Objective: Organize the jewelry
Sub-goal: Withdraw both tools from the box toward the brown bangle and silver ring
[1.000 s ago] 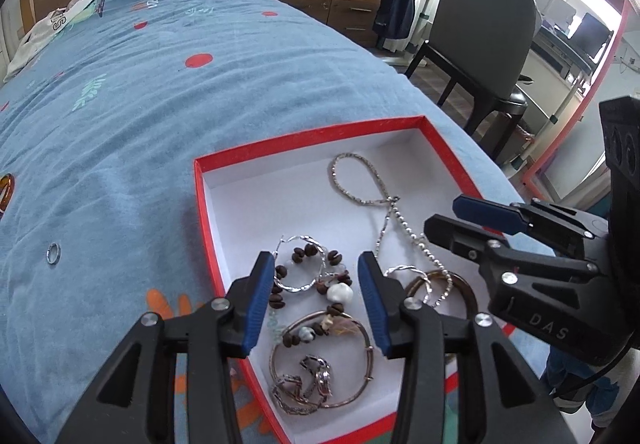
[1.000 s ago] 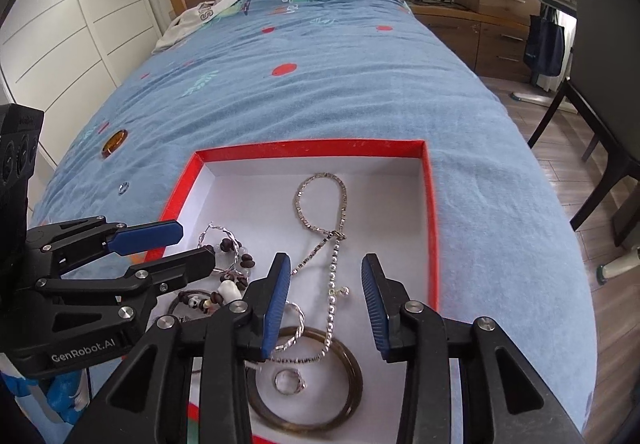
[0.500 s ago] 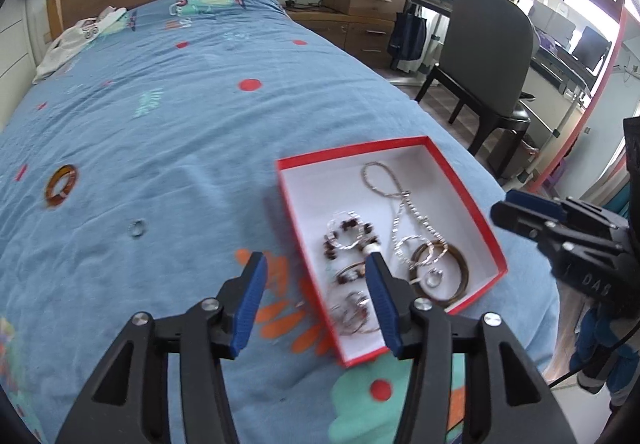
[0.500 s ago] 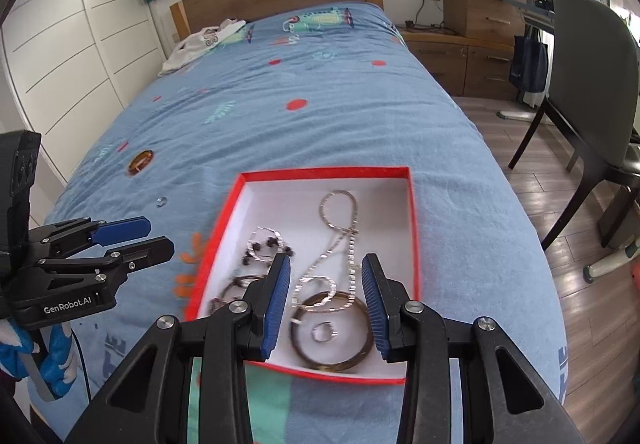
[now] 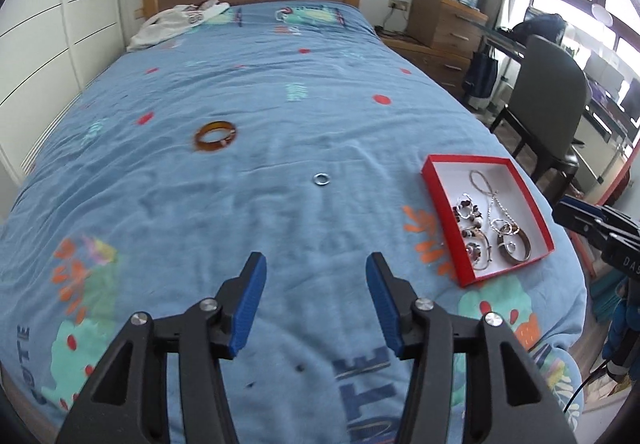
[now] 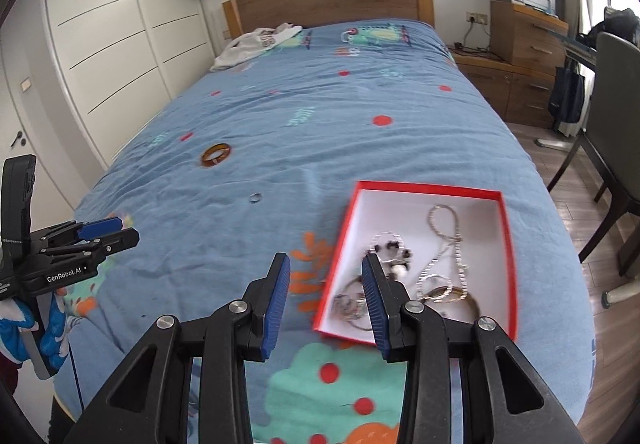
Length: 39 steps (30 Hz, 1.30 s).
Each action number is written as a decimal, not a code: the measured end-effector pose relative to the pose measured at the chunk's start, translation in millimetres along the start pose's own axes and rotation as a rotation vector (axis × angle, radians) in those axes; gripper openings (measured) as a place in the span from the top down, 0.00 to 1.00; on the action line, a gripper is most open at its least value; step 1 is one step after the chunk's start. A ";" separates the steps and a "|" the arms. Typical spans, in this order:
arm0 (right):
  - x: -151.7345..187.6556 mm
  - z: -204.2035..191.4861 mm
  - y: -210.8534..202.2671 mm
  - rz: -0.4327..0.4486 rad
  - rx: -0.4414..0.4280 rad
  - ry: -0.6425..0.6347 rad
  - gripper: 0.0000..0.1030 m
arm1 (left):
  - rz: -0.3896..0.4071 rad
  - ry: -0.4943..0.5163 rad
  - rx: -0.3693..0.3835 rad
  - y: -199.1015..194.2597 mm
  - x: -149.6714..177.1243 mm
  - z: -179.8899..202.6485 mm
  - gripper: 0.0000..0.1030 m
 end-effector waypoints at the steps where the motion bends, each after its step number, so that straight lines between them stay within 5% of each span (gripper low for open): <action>1: 2.0 -9.3 -2.1 0.001 -0.006 -0.009 0.63 | 0.005 -0.009 -0.002 -4.8 5.0 -6.9 0.52; 11: 12.3 -72.5 -7.8 0.007 -0.032 -0.058 0.59 | -0.012 -0.081 -0.052 -30.6 54.8 -87.3 0.52; 18: 2.7 -92.9 18.1 -0.006 -0.035 -0.080 0.59 | -0.006 -0.146 -0.072 -23.8 61.5 -127.7 0.52; 39: -67.4 -114.9 204.9 -0.120 -0.105 -0.073 0.67 | -0.101 -0.198 -0.061 109.2 -15.5 -181.4 0.52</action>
Point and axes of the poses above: each gripper's, at about its wrist camera, not at the fingertips, and y roughly the way its jaws point, z to its right, x to its underside, the point moved 6 cm from there along y, roughly the way its jaws point, and after that the axes turned 11 degrees about -z, right-handed, at the moved point
